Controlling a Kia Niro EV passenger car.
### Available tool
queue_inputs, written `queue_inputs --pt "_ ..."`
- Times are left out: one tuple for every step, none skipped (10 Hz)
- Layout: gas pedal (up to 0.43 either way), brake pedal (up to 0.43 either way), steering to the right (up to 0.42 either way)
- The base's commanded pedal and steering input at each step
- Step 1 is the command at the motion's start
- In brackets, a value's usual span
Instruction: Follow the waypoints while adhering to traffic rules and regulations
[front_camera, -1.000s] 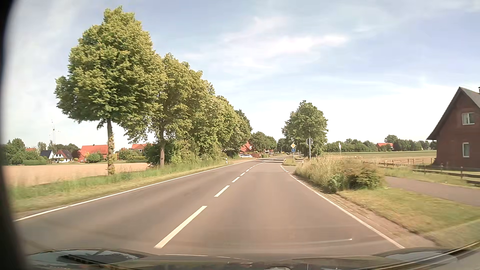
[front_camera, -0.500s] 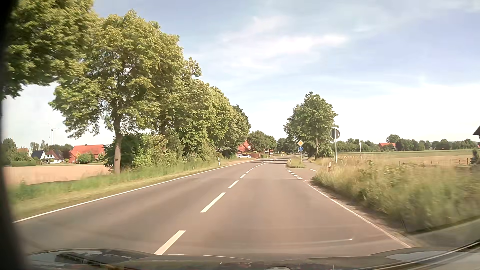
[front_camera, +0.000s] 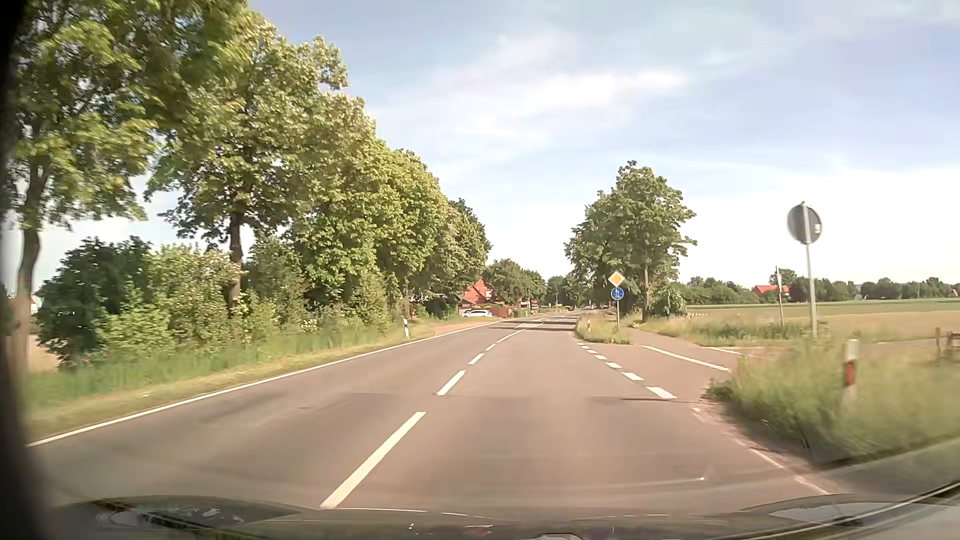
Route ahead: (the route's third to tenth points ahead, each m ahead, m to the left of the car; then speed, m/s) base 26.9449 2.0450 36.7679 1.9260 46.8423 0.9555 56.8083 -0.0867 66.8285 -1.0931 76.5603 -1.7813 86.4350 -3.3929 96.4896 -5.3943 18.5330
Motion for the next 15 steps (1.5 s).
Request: queue_inputs --pt "0.220 0.000 0.013" --pt "0.220 0.000 0.012" --pt "0.220 0.000 0.012" --pt "0.220 0.000 0.011" --pt "0.220 0.000 0.011" --pt "0.220 0.000 0.010" --pt "0.220 0.000 0.010" --pt "0.220 0.000 0.010" --pt "0.220 0.000 0.010" --pt "0.220 0.000 0.010" --pt "0.220 0.000 0.010" --pt "0.220 0.000 0.010" --pt "0.209 0.000 0.010" --pt "0.209 0.000 0.009" --pt "0.209 0.000 0.008"
